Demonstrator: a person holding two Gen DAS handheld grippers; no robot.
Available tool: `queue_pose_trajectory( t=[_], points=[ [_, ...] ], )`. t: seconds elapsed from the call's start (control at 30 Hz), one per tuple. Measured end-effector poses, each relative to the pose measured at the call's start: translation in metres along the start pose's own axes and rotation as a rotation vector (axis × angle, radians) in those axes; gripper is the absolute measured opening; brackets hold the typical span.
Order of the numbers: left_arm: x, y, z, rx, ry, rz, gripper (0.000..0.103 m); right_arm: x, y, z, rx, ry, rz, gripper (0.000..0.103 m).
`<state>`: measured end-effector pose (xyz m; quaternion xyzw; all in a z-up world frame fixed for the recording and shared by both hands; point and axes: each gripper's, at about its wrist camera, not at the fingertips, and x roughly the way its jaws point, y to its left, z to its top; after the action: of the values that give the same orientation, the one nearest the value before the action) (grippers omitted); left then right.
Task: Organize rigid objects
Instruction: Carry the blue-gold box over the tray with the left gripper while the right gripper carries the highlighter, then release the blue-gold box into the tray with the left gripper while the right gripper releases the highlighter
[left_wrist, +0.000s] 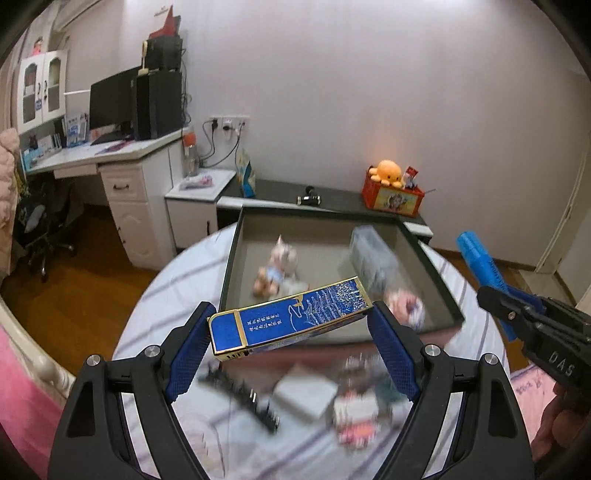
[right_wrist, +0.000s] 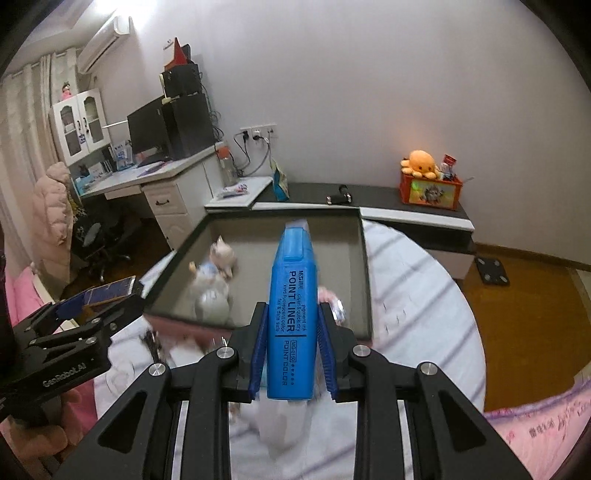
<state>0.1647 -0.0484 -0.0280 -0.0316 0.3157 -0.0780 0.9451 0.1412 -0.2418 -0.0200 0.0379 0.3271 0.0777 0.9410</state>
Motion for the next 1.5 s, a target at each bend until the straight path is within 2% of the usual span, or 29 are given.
queue_pose_trajectory(
  t=[0.33, 0.53, 0.67, 0.9, 1.27, 1.33, 1.37, 1.4, 1.43, 1.5],
  points=[
    [0.083, -0.027, 0.049, 0.042, 0.042, -0.022, 0.085, 0.07, -0.022, 0.054, 0.016, 0.039, -0.012, 0.026],
    [0.135, -0.039, 0.058, 0.068, 0.114, -0.015, 0.085, 0.111, -0.038, 0.066, 0.033, 0.087, -0.022, 0.026],
    [0.155, -0.044, 0.059, 0.088, 0.146, -0.001, 0.085, 0.135, -0.045, 0.067, 0.037, 0.126, -0.022, 0.026],
    [0.176, -0.046, 0.059, 0.106, 0.192, 0.008, 0.085, 0.162, -0.052, 0.065, 0.044, 0.181, -0.023, 0.026],
    [0.183, -0.048, 0.055, 0.12, 0.233, 0.016, 0.086, 0.168, -0.052, 0.063, 0.054, 0.205, -0.026, 0.027],
    [0.182, -0.048, 0.055, 0.124, 0.233, 0.021, 0.094, 0.166, -0.051, 0.063, 0.056, 0.205, -0.021, 0.027],
    [0.181, -0.048, 0.055, 0.123, 0.228, 0.03, 0.095, 0.165, -0.051, 0.063, 0.053, 0.207, -0.019, 0.033],
    [0.179, -0.046, 0.055, 0.122, 0.223, 0.044, 0.099, 0.164, -0.05, 0.063, 0.05, 0.207, -0.021, 0.043],
    [0.177, -0.044, 0.056, 0.118, 0.22, 0.046, 0.101, 0.163, -0.051, 0.063, 0.051, 0.204, -0.033, 0.046],
    [0.172, -0.038, 0.057, 0.1, 0.212, 0.042, 0.103, 0.159, -0.053, 0.063, 0.064, 0.197, -0.043, 0.062]
  ],
)
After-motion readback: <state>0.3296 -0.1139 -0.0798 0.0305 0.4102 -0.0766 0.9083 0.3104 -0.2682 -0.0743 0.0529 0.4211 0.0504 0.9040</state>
